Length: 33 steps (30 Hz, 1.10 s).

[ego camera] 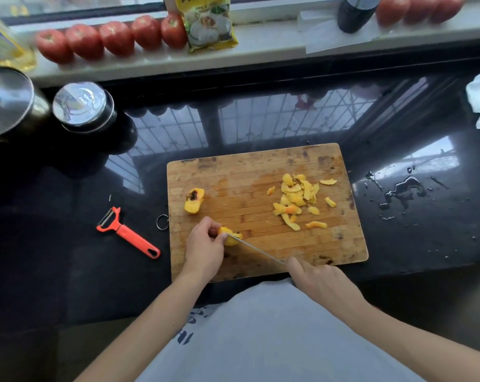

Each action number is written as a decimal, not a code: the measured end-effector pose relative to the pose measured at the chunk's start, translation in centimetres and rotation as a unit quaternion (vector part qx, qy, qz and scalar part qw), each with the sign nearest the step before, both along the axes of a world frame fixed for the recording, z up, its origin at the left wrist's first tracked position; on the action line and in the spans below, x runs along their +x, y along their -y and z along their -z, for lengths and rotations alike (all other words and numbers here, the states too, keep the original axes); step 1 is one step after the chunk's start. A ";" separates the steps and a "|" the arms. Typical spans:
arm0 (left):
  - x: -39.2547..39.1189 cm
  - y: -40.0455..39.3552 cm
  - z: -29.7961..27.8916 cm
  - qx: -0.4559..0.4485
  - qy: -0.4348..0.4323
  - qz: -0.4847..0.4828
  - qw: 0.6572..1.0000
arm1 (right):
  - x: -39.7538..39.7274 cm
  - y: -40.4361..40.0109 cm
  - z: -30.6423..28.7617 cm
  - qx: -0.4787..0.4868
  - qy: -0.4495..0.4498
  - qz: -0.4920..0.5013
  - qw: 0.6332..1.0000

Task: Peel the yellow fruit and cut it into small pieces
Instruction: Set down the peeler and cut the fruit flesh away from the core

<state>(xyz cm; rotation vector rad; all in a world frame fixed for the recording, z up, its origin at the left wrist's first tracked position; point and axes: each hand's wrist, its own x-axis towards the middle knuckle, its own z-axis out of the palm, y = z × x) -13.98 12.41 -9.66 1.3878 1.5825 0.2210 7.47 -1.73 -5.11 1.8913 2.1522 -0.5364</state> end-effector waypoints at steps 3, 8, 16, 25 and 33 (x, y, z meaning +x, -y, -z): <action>0.1 0.0 0.3 0.008 0.005 -0.006 1.000 | -0.7 -0.3 -0.6 -0.034 0.000 -0.003 0.999; 0.3 -0.2 0.3 0.005 -0.003 -0.003 1.000 | -1.2 -1.4 -1.9 -0.131 -0.028 0.048 0.990; 0.5 0.0 -0.1 0.005 -0.010 0.002 1.000 | -1.4 -4.0 -5.2 -0.187 -0.041 0.086 0.978; 0.5 0.1 0.0 0.009 -0.011 -0.003 1.000 | -2.7 -6.2 -7.8 -0.137 0.013 0.073 0.988; 0.3 0.2 -0.2 0.000 0.002 -0.009 1.000 | -1.5 -4.9 -9.1 -0.142 0.023 0.104 0.984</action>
